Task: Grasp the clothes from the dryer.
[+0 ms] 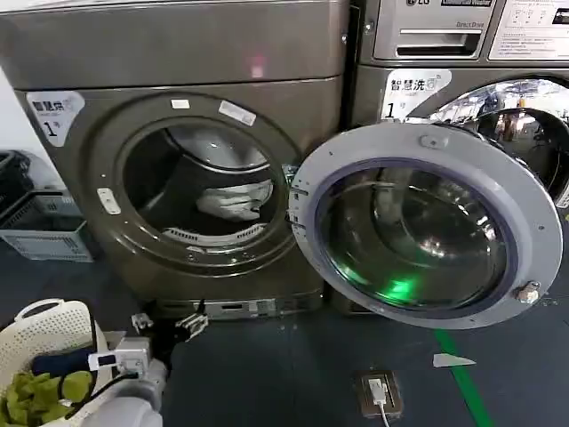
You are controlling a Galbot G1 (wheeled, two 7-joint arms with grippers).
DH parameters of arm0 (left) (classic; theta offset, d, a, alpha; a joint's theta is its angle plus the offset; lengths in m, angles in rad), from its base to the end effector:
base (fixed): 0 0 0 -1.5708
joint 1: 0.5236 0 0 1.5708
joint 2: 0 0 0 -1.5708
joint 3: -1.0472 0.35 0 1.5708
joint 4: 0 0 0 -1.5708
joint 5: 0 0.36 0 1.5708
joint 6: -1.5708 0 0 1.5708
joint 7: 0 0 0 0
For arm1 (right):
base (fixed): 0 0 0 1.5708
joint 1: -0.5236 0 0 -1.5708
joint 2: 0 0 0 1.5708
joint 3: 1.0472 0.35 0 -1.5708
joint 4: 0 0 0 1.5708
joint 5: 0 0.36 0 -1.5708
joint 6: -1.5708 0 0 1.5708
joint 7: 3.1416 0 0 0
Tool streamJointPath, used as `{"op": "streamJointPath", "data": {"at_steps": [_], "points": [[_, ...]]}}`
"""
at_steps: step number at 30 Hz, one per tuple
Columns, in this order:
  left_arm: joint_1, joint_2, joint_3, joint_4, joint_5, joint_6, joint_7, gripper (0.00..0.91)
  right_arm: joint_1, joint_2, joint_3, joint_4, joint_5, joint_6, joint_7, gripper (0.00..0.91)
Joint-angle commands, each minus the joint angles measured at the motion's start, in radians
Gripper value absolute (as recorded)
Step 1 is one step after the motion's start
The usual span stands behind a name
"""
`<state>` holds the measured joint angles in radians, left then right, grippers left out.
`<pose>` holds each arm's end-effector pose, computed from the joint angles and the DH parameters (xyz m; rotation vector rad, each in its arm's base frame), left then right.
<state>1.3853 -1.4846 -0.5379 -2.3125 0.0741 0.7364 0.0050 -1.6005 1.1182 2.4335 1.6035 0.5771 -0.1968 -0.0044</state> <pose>0.2152 0.0130 -0.1881 0.0490 -2.8034 -0.2120 -0.1837 -0.4531 -0.0697 1.9806 1.9575 -0.2934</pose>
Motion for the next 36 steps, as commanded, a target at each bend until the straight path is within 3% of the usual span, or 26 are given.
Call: {"op": "streamJointPath", "data": {"at_steps": [1,36], "points": [[-0.003,0.002,-0.003,-0.005,-0.039,0.049,-0.008,0.907,-0.002,0.002,0.001,0.003,0.047,0.012,0.030,0.907],[0.008,0.002,-0.005,-0.007,-0.036,0.049,-0.013,0.907,-0.027,0.006,0.032,-0.019,0.054,0.035,0.054,0.907]]}}
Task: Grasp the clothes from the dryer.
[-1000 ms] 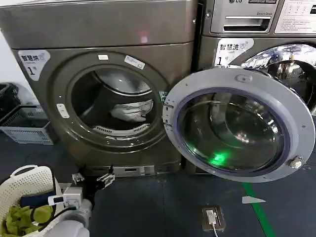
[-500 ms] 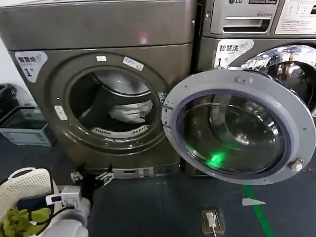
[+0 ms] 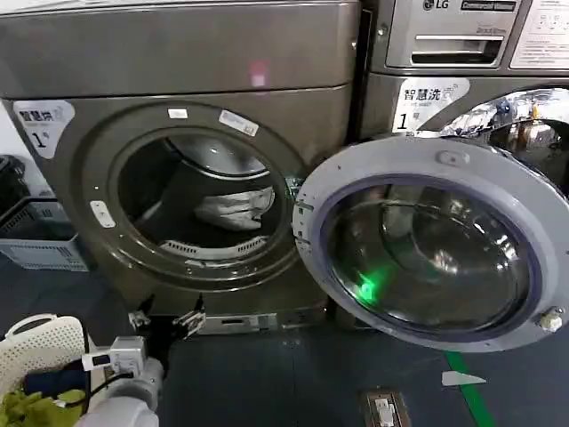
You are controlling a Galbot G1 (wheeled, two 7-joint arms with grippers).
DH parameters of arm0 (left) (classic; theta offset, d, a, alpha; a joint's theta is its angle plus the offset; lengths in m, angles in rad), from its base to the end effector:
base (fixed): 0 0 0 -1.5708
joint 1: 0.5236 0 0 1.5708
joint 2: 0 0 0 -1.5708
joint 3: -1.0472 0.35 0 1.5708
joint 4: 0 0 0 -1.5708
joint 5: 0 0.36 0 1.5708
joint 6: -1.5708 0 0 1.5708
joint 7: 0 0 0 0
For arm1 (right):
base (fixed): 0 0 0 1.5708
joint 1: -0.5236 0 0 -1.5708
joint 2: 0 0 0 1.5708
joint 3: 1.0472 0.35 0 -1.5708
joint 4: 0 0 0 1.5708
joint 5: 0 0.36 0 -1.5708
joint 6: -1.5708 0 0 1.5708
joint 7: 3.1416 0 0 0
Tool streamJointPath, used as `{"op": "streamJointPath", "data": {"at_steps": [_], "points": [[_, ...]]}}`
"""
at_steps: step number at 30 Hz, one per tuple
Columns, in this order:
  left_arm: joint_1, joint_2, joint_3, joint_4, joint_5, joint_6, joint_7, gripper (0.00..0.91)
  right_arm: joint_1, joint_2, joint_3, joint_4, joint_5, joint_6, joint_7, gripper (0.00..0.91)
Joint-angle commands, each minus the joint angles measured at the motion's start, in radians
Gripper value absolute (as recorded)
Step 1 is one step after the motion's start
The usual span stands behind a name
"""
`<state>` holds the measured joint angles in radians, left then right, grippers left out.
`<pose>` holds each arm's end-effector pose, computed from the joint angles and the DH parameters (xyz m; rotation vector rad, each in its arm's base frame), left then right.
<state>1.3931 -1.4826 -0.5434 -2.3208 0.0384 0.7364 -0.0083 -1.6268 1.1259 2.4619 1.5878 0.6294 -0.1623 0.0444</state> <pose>0.2126 0.0144 -0.1869 0.0465 -2.8063 -0.1766 -0.1990 -0.4512 -0.0679 2.0038 1.8630 -0.2740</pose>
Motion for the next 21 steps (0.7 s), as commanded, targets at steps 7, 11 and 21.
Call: {"op": "streamJointPath", "data": {"at_steps": [7,11,21], "points": [[-0.001,-0.003,0.003,0.004,-0.008,0.049,-0.001,0.907,-0.003,-0.004,0.004,-0.006,-0.002,0.000,0.006,0.907],[-0.004,-0.003,0.003,0.008,-0.005,0.049,-0.001,0.907,-0.003,-0.002,0.003,-0.006,-0.002,0.000,0.007,0.907],[-0.004,-0.001,0.004,0.010,-0.003,0.049,-0.005,0.907,-0.004,0.000,0.001,-0.015,-0.004,0.007,0.011,0.907]]}}
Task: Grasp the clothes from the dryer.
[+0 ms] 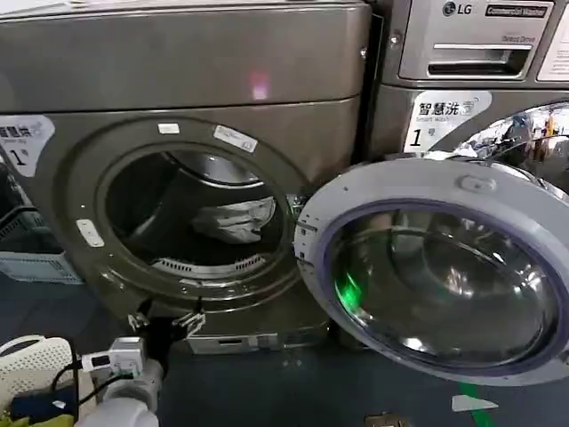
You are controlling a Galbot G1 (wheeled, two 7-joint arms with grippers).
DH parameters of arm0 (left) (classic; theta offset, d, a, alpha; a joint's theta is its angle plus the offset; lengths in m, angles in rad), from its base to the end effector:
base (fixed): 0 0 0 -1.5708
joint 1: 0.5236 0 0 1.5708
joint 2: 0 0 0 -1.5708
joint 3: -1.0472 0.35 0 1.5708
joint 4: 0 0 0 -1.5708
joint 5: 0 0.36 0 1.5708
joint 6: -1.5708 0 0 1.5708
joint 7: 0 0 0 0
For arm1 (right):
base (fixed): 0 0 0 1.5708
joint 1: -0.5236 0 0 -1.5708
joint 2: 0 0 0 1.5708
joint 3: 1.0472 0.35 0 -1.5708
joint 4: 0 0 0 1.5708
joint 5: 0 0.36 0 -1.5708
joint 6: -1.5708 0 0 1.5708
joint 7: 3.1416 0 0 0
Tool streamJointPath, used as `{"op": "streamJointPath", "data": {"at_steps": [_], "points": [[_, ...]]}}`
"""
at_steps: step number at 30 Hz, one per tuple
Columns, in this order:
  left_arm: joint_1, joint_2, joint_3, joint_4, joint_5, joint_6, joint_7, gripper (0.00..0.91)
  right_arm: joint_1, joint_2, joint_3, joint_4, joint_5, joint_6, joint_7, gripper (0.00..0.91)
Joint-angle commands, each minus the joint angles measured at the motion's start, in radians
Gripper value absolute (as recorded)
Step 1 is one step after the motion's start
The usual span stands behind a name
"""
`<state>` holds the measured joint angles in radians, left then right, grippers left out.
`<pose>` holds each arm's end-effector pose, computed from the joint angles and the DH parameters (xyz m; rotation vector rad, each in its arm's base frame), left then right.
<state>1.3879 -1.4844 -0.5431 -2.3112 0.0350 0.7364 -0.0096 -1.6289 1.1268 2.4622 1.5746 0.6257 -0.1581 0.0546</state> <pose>0.2149 0.0144 -0.1890 0.0465 -2.8022 -0.1701 -0.2019 -0.4531 -0.0714 2.0265 1.8487 -0.2672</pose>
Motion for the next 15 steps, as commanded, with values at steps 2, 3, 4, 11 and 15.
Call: {"op": "streamJointPath", "data": {"at_steps": [2,3,4,11,15], "points": [[0.002,0.002,0.004,-0.002,0.000,0.049,-0.010,0.907,-0.003,0.002,0.001,-0.002,-0.001,0.004,0.003,0.907],[0.001,0.004,0.003,0.000,0.001,0.049,-0.012,0.907,-0.003,0.004,0.000,0.000,-0.001,0.005,0.003,0.907],[0.000,0.005,0.003,0.001,0.000,0.049,-0.012,0.907,-0.003,0.005,-0.002,0.002,-0.001,0.005,0.004,0.907],[-0.002,0.006,0.007,0.001,-0.007,0.049,-0.016,0.907,-0.005,0.005,-0.007,0.015,-0.001,0.003,0.005,0.907],[-0.004,0.006,0.007,0.002,-0.006,0.049,-0.016,0.907,-0.009,0.011,-0.012,0.022,0.000,0.003,0.008,0.907]]}}
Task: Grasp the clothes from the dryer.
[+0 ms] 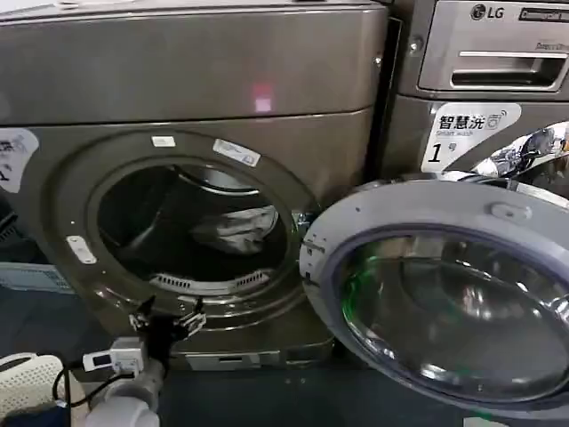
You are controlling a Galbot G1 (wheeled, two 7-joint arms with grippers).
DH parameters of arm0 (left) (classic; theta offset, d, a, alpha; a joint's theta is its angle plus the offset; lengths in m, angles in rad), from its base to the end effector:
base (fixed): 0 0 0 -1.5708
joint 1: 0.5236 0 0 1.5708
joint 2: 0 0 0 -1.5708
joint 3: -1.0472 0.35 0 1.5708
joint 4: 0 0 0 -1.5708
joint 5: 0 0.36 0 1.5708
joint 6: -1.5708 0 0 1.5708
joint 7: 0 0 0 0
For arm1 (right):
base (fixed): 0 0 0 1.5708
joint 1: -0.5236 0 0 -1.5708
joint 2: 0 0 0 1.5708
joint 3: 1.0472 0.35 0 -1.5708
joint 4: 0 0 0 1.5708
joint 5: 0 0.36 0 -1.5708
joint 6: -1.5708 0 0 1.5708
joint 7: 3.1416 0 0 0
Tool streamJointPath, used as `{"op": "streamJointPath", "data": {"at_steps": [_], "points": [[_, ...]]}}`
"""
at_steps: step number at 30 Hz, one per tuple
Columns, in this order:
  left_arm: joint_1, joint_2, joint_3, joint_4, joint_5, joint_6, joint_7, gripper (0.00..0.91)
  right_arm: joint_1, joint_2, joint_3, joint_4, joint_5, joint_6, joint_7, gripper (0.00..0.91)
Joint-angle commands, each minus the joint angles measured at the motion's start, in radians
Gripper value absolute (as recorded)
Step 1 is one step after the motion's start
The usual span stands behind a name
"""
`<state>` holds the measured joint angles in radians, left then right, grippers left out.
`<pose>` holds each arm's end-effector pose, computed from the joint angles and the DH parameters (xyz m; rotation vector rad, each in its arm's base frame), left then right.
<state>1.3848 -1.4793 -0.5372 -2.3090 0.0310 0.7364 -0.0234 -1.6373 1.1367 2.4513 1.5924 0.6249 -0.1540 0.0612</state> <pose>0.2158 0.0134 -0.1891 0.0536 -2.8033 -0.1743 -0.1983 -0.4499 -0.0702 2.0242 1.8590 -0.2885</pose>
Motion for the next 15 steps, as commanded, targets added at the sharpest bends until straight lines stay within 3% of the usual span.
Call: {"op": "streamJointPath", "data": {"at_steps": [1,15], "points": [[-0.001,0.002,0.002,0.000,-0.003,0.049,-0.003,0.907,-0.001,-0.001,0.000,0.002,0.000,-0.001,0.001,0.907],[-0.007,0.003,0.003,0.011,-0.017,0.049,-0.009,0.907,0.002,0.000,-0.007,0.006,-0.002,0.000,0.001,0.907]]}}
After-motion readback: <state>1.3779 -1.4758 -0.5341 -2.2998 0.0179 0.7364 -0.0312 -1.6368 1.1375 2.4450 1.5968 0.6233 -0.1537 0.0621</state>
